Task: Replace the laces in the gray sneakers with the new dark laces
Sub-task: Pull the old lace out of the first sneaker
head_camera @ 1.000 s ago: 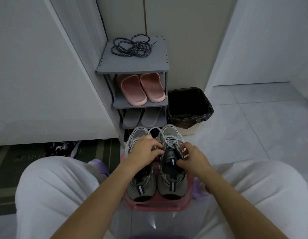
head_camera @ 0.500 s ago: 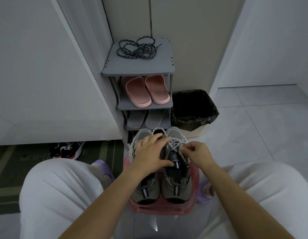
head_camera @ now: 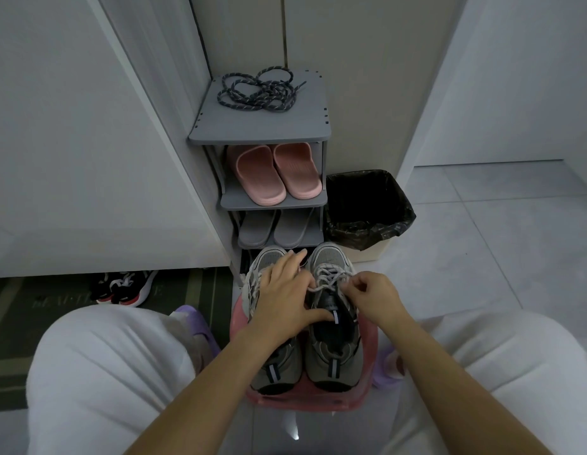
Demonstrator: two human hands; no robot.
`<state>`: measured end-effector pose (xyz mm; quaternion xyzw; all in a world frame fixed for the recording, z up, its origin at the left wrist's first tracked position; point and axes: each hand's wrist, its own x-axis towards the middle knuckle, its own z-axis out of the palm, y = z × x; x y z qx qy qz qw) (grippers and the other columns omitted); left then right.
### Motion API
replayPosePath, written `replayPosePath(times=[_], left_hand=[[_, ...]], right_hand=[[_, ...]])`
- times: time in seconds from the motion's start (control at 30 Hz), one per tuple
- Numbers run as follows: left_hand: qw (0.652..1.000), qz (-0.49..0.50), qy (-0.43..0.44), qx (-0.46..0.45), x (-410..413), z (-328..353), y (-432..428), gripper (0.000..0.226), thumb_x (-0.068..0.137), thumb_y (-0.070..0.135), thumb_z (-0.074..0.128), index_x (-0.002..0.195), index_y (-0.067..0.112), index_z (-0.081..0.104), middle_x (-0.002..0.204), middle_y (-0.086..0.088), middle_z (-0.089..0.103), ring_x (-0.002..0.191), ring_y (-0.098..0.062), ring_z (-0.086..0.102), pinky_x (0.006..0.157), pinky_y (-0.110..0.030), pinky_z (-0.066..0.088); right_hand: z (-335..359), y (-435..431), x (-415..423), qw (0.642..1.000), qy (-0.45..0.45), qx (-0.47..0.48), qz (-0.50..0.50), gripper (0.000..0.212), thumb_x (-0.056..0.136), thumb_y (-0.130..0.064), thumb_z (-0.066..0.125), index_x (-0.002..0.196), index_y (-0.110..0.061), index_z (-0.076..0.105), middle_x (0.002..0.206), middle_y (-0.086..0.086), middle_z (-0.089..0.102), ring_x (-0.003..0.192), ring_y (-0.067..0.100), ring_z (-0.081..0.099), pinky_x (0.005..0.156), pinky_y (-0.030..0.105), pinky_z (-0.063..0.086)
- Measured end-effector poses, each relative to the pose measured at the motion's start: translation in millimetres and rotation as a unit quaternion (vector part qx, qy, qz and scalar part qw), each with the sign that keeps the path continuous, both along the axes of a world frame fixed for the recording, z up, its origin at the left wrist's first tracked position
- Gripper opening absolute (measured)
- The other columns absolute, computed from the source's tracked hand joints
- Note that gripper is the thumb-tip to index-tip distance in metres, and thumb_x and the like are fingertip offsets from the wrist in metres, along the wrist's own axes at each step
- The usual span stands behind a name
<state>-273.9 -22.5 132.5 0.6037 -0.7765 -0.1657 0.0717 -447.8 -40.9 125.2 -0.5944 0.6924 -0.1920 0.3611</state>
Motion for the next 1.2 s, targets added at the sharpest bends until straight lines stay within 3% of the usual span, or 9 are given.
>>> replayPosePath(times=[0.17,0.27,0.37,0.47,0.53,0.67,0.87,1.03,1.2], left_hand=[[0.999,0.009,0.035,-0.003,-5.3,5.4,-4.3,0.042,0.07,0.066,0.063,0.082,0.027,0.055,0.126,0.017,0.053,0.135,-0.006,0.028,0.114,-0.037,-0.003],[0.998,0.028,0.048,0.017,-7.4,6.4,-5.1,0.058,0.068,0.065,0.066,0.113,0.031,0.052,0.107,0.016,0.058,0.117,-0.007,0.047,0.114,-0.038,0.004],[0.999,0.007,0.024,0.04,-6.2,2.5,-5.7,0.08,0.07,0.067,0.063,0.138,0.033,0.037,0.127,0.013,0.054,0.126,-0.01,0.043,0.115,-0.041,0.008],[0.999,-0.009,-0.003,0.042,-3.6,-2.3,-5.9,0.081,0.072,0.07,0.058,0.142,0.034,0.034,0.141,0.012,0.042,0.134,-0.01,0.034,0.115,-0.04,0.006],[0.999,-0.005,0.006,0.04,-2.6,-4.1,-5.3,0.08,0.072,0.071,0.058,0.141,0.036,0.035,0.141,0.013,0.041,0.134,-0.009,0.033,0.115,-0.04,0.005],[0.999,0.0,0.017,0.044,-2.4,-5.3,-4.8,0.078,0.072,0.069,0.059,0.14,0.036,0.037,0.143,0.013,0.041,0.135,-0.01,0.031,0.117,-0.04,0.006],[0.998,0.009,0.035,0.045,-2.5,-7.6,-4.6,0.076,0.072,0.067,0.061,0.138,0.035,0.039,0.141,0.012,0.045,0.134,-0.012,0.034,0.116,-0.04,0.007],[0.998,0.008,0.038,0.048,-1.7,-7.8,-4.5,0.077,0.072,0.068,0.061,0.138,0.034,0.04,0.139,0.01,0.047,0.133,-0.014,0.036,0.116,-0.04,0.009],[0.997,0.011,0.041,0.058,-1.6,-7.5,-4.5,0.077,0.071,0.068,0.061,0.137,0.035,0.041,0.138,0.011,0.049,0.131,-0.014,0.037,0.116,-0.041,0.011]], right_hand=[[-5.7,-1.4,-1.7,0.999,-0.026,-0.015,-0.04,0.02,0.096,-0.025,0.046,0.09,-0.007,0.054,0.085,0.008,0.064,0.082,0.025,0.059,0.07,0.031,0.044],[-6.5,-1.6,-3.1,0.998,-0.049,0.008,-0.031,0.023,0.092,-0.03,0.055,0.076,-0.013,0.054,0.072,0.004,0.061,0.069,0.018,0.057,0.064,0.029,0.045],[-5.5,-0.7,-2.5,0.999,-0.032,0.005,-0.012,0.03,0.09,-0.022,0.059,0.063,-0.02,0.047,0.06,-0.002,0.051,0.059,0.013,0.048,0.055,0.022,0.039],[-9.1,-2.0,-3.4,0.991,-0.099,0.016,-0.089,0.02,0.095,-0.019,0.047,0.075,-0.019,0.046,0.081,0.01,0.066,0.079,0.027,0.064,0.077,0.043,0.054],[-7.9,-1.4,-2.9,0.986,-0.128,0.028,-0.104,0.019,0.095,-0.023,0.047,0.078,-0.017,0.048,0.081,0.009,0.067,0.078,0.026,0.065,0.08,0.045,0.054],[-2.6,2.0,-2.4,0.997,-0.068,0.018,-0.03,0.034,0.089,-0.025,0.062,0.06,-0.017,0.045,0.057,-0.003,0.047,0.055,0.012,0.044,0.053,0.022,0.036],[-2.3,-0.6,-1.4,0.958,-0.233,0.041,-0.163,0.022,0.098,-0.016,0.044,0.081,-0.004,0.049,0.074,0.016,0.063,0.064,0.024,0.06,0.066,0.035,0.054],[-4.3,3.5,-2.7,0.99,-0.112,0.025,-0.076,0.022,0.088,-0.021,0.063,0.078,-0.002,0.059,0.072,0.013,0.062,0.067,0.024,0.059,0.07,0.039,0.052],[-5.7,-1.2,-2.5,0.941,-0.259,0.038,-0.216,0.02,0.1,-0.018,0.038,0.089,-0.004,0.047,0.073,0.012,0.064,0.064,0.023,0.063,0.062,0.034,0.055]])
